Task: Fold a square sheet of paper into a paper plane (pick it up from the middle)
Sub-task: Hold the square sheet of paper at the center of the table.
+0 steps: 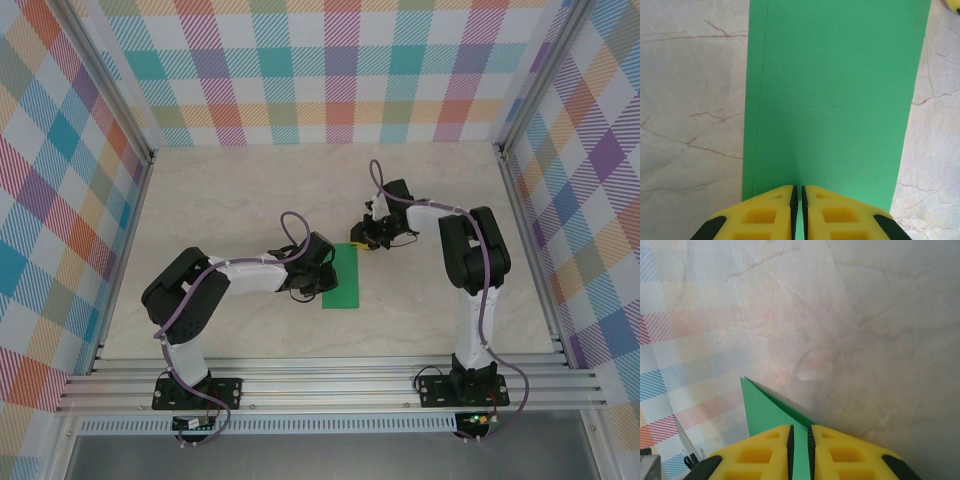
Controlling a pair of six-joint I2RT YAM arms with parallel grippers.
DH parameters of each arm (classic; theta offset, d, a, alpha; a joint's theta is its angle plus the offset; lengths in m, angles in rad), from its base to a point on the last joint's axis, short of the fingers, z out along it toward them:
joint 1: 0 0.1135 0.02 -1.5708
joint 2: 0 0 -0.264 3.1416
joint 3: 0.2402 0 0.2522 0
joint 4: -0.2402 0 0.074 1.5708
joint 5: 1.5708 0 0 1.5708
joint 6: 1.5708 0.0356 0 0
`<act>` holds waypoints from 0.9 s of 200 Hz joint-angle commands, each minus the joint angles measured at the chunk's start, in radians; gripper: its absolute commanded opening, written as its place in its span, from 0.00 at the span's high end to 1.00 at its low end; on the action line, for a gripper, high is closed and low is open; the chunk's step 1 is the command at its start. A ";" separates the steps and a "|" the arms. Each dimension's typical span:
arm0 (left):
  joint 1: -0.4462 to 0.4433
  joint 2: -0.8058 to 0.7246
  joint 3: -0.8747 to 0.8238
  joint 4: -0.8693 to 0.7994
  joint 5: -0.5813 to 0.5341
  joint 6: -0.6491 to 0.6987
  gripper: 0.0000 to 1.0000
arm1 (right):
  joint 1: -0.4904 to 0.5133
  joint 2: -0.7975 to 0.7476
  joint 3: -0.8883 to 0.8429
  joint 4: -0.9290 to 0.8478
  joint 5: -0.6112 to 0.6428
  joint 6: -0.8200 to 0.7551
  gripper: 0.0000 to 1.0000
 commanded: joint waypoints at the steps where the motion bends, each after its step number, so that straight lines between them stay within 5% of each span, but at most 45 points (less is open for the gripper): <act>1: -0.006 0.020 0.005 -0.069 -0.014 0.015 0.86 | -0.005 0.027 0.021 -0.025 0.013 -0.017 0.82; 52: -0.008 0.017 0.005 -0.073 -0.013 0.018 0.86 | -0.005 0.060 0.024 -0.033 0.007 -0.001 0.82; 110: -0.008 0.012 0.004 -0.064 -0.012 0.013 0.86 | -0.003 -0.142 -0.101 -0.009 -0.059 0.012 0.81; 142: -0.009 0.017 0.004 -0.058 -0.009 0.012 0.86 | 0.024 -0.131 -0.171 0.059 -0.126 0.044 0.81; 180: -0.010 0.014 0.003 -0.058 -0.008 0.011 0.86 | 0.059 -0.087 -0.173 0.029 -0.048 0.014 0.80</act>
